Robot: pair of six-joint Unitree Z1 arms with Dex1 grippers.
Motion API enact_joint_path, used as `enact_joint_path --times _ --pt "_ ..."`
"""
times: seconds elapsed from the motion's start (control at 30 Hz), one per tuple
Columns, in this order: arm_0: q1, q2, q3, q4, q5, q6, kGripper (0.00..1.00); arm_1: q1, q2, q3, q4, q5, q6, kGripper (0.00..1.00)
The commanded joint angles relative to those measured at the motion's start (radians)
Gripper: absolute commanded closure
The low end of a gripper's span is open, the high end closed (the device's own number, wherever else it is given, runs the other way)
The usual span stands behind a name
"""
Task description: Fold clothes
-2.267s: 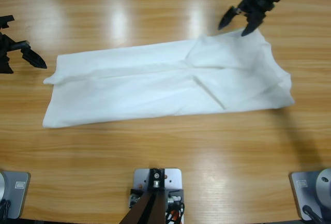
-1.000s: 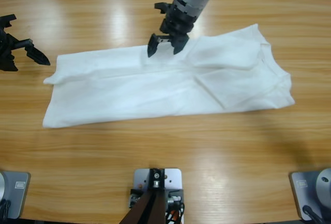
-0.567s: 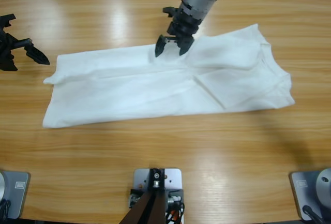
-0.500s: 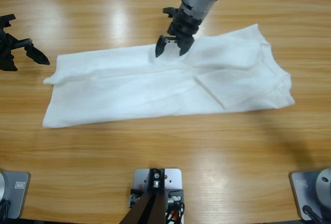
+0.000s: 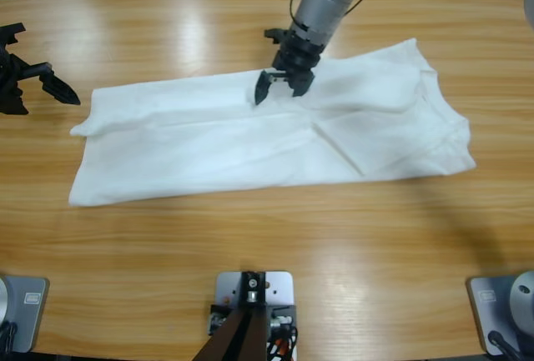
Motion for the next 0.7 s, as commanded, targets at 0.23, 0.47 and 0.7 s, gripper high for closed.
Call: enact_joint_path --times 0.23,0.47,0.7 --pt "0.012 0.021 0.038 -0.016 -0.011 -0.008 0.0 0.006 -0.061 0.112 0.006 -0.02 0.044 0.0" --pt "0.012 0.021 0.04 -0.016 -0.011 -0.006 0.0 0.049 -0.085 0.129 0.009 -0.022 0.087 0.0" --pt "0.012 0.014 0.042 -0.016 -0.011 -0.005 0.0 0.109 -0.079 0.143 0.006 -0.022 0.121 0.0"
